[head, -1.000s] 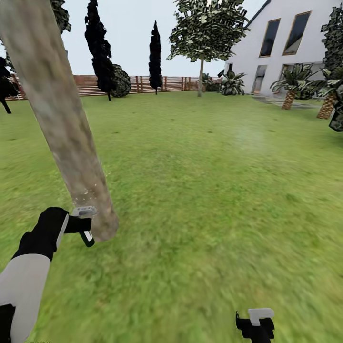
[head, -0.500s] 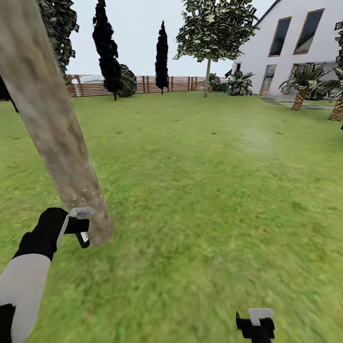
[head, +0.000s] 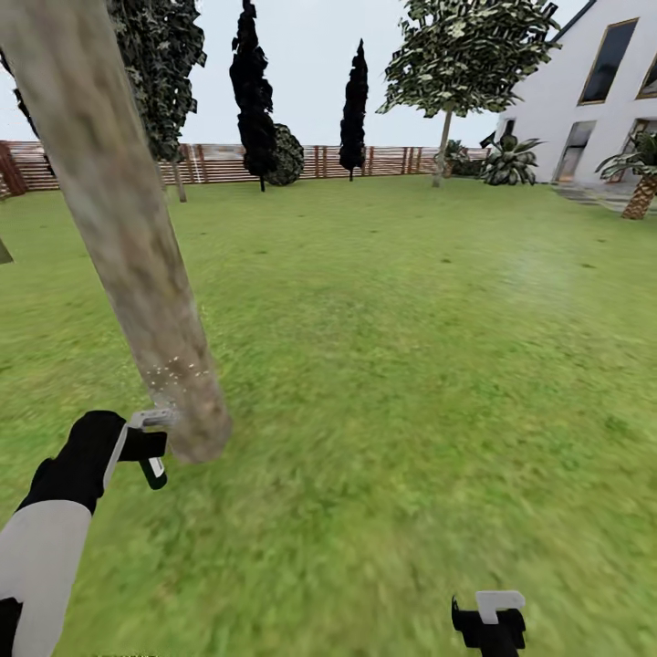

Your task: In the garden, pick up the pesticide atomizer on the floor and spray pesticide onto both trees until each tree trunk is fully covered.

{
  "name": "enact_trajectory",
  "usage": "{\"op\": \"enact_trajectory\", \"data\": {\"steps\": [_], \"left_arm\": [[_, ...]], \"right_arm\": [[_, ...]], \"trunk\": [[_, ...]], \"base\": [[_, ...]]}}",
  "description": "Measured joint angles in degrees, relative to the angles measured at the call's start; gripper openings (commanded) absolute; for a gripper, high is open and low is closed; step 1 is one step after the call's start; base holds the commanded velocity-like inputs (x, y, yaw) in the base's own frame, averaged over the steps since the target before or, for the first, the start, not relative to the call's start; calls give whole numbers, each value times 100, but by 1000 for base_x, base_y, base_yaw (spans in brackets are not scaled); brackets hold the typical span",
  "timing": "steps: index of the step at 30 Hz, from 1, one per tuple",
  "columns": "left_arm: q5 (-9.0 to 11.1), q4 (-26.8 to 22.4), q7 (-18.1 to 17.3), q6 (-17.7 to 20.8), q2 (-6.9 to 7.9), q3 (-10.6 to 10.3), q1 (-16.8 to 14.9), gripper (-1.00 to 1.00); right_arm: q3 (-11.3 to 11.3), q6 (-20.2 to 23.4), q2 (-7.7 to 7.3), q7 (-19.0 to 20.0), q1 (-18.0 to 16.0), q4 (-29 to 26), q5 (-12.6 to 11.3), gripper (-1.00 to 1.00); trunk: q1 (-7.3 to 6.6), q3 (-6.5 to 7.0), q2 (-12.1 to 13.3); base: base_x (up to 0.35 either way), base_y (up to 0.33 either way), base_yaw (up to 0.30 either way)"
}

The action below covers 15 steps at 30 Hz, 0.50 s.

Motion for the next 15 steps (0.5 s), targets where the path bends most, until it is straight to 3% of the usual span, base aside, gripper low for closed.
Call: {"op": "enact_trajectory", "data": {"steps": [10, 13, 15], "left_arm": [[-11, 0, 0, -1, -9, 2, 0, -100], [-13, 5, 0, -1, 3, 2, 10, -100], [-33, 9, 36, -10, 25, 10, 206, -100]], "right_arm": [[0, 0, 0, 4, 0, 0, 0, 100], [0, 0, 0, 4, 0, 0, 0, 100], [0, 0, 0, 4, 0, 0, 0, 100]], "trunk": [[0, 0, 0], [0, 0, 0], [0, -1, 0]], "base": [[144, -270, 25], [148, -269, 192], [157, -181, 267]]}}
